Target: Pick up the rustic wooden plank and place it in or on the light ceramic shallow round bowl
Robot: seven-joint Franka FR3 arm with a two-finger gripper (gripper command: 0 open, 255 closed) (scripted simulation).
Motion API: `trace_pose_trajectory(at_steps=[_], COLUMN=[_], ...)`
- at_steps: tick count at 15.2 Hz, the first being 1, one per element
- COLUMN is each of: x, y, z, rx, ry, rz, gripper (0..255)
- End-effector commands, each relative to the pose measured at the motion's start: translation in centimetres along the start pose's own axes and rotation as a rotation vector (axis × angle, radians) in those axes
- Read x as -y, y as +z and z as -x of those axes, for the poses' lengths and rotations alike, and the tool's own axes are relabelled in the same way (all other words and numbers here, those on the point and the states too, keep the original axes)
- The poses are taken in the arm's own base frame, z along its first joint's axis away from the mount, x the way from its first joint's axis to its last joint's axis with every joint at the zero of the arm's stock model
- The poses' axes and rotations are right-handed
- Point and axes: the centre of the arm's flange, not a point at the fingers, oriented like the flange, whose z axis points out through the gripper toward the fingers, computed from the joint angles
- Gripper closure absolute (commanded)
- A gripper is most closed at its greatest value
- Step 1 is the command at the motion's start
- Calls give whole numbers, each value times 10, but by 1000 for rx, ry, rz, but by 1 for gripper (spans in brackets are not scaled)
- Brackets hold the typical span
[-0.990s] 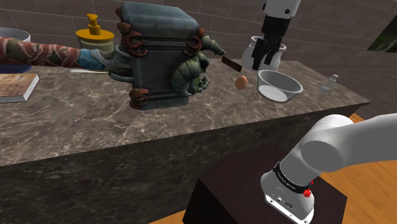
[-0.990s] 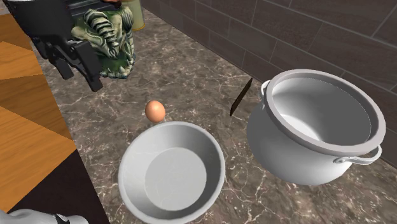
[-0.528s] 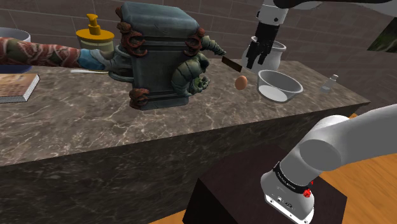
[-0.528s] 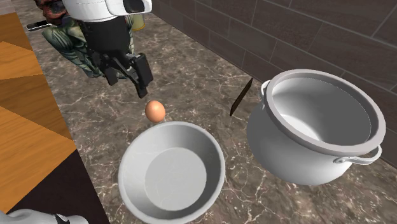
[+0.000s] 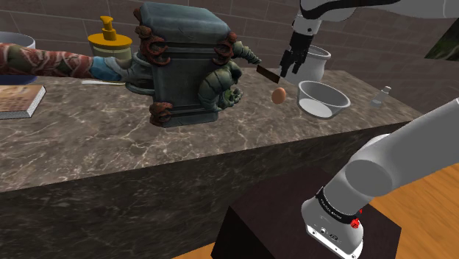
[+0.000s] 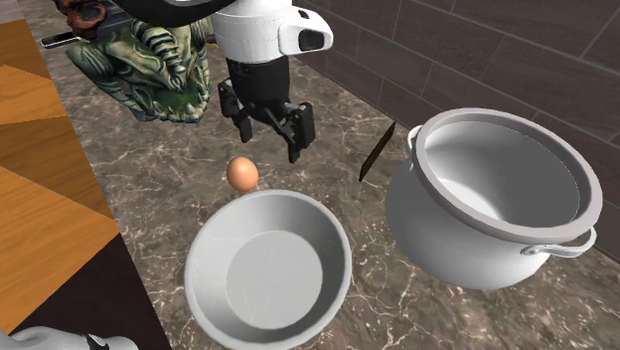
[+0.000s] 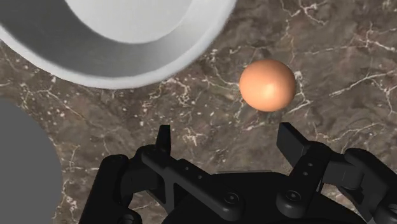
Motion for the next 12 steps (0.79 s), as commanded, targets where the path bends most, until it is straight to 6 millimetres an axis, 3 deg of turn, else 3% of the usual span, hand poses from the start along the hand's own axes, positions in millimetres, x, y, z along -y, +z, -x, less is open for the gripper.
trace_pose_trajectory(at_steps=[1,12], x=[-19,-131], y=[7,53], z=[-17,-98], rx=[-7,-42], ry=[3,24], rz=[-5,-36], gripper=[0,0])
